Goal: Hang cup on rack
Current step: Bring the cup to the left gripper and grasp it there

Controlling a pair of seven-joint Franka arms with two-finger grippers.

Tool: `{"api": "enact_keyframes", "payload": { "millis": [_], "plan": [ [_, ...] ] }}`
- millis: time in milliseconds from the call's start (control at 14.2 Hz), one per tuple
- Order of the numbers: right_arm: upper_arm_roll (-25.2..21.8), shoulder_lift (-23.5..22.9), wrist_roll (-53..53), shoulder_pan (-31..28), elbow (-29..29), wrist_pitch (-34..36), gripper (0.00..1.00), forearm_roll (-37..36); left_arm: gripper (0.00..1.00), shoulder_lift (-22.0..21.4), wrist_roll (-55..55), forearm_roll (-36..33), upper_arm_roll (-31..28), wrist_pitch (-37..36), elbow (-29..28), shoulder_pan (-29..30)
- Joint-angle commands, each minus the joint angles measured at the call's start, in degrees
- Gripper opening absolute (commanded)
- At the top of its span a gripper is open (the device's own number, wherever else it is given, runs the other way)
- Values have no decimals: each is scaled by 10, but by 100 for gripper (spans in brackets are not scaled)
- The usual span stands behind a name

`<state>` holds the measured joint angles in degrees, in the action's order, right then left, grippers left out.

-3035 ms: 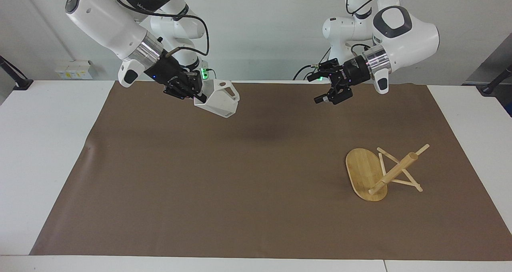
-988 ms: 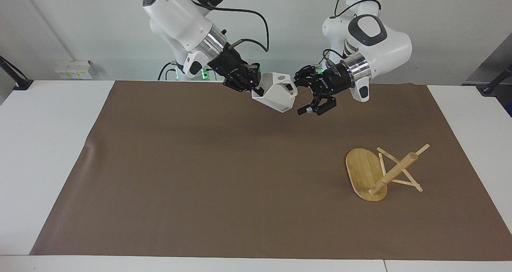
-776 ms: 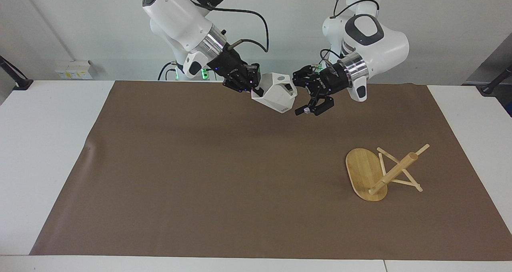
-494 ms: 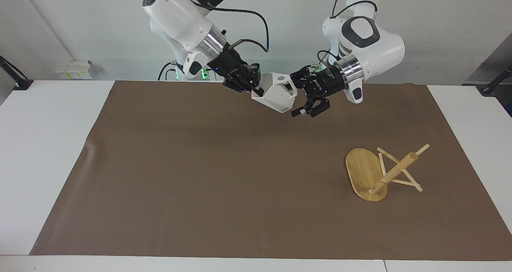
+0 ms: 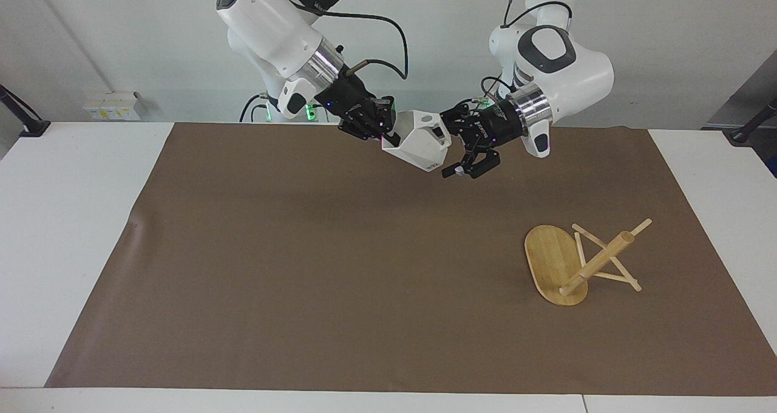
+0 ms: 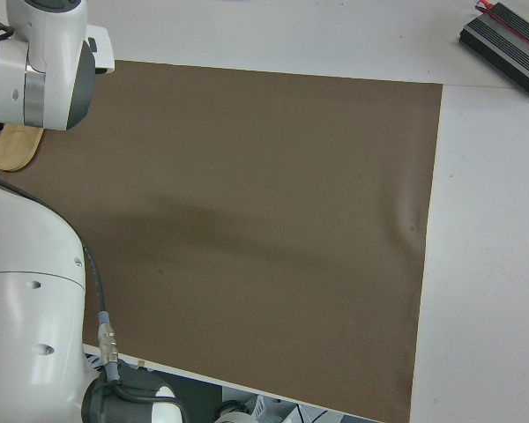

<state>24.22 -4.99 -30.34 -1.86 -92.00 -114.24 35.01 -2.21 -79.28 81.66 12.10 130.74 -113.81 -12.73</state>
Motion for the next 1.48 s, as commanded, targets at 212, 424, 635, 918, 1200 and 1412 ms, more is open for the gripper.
{"api": "enact_keyframes", "payload": {
  "millis": [212,424,635,918,1200,1412],
  "plan": [
    [4,17,-18,-4,-18,-13,0,17,0,5,8,-10,-1,-4,5,-6],
    [4,17,-18,-5,-18,-12,12,17,0,3,5,-10,-2,-7,3,-5],
    [3,17,-17,-5,-18,-12,53,16,0,1,-2,-10,-2,-12,2,-2],
    [3,17,-8,-5,-18,-15,100,8,0,-6,-11,-11,-3,-14,-10,0],
    [3,17,-8,-5,-18,-14,100,8,0,-27,-27,-12,-6,-14,-40,3],
    [2,17,-6,-5,-18,-13,100,6,0,-44,-44,-13,-7,-14,-60,26]
  ]
}}
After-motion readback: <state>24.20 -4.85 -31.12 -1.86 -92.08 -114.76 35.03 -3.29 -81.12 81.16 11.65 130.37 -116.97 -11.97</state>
